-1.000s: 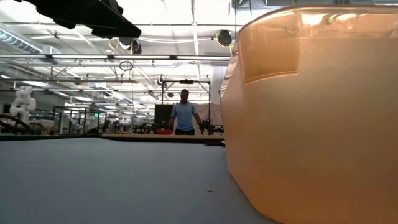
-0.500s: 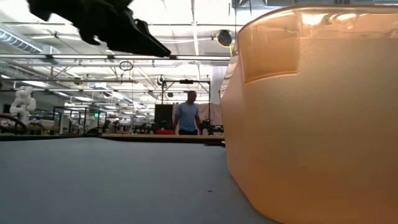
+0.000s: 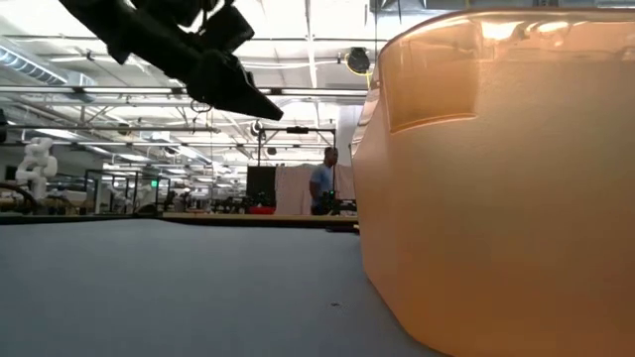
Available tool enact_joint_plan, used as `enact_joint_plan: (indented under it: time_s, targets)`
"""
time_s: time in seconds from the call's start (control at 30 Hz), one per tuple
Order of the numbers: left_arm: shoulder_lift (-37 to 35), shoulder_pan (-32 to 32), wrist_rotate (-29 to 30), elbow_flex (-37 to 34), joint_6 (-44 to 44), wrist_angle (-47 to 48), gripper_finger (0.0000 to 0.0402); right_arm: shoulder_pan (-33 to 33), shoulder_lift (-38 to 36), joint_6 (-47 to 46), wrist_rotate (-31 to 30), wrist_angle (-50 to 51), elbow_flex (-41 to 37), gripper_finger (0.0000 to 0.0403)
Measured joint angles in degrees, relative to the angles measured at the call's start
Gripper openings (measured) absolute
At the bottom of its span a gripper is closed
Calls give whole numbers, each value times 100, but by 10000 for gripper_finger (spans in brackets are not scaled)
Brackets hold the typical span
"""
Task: Sort candy
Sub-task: Put the purple candy pack into the transparent bin
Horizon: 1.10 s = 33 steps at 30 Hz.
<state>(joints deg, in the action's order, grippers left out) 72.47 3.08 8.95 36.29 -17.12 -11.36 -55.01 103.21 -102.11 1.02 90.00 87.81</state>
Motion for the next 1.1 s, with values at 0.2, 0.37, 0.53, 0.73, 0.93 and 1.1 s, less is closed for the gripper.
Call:
enact_joint_plan:
  time_s: [0.2, 0.37, 0.53, 0.73, 0.93, 1.1]
  targets:
    - [0, 908, -789, 2, -161, -27, 217, 329, -665, 446, -1793, 7, 0, 192]
    - [92, 1363, -944, 4, -484, -145, 217, 604, -1192, 1557, -3850, 3, 0, 180]
    - [398, 1646, -957, 111, -593, -403, 217, 1192, -1678, 2457, -5677, 0, 0, 168]
    - [1242, 1955, -1427, 733, -436, -285, 217, 2624, -2069, 3905, -5892, -345, 2, 157]
    - [2186, 2028, -1396, 1318, 74, 12, 217, 3975, -2132, 6285, -5176, -1983, 2, 157]
    - [2701, 2079, -1228, 1616, 179, -33, 217, 4971, -2079, 7912, -4116, -3227, 2, 157]
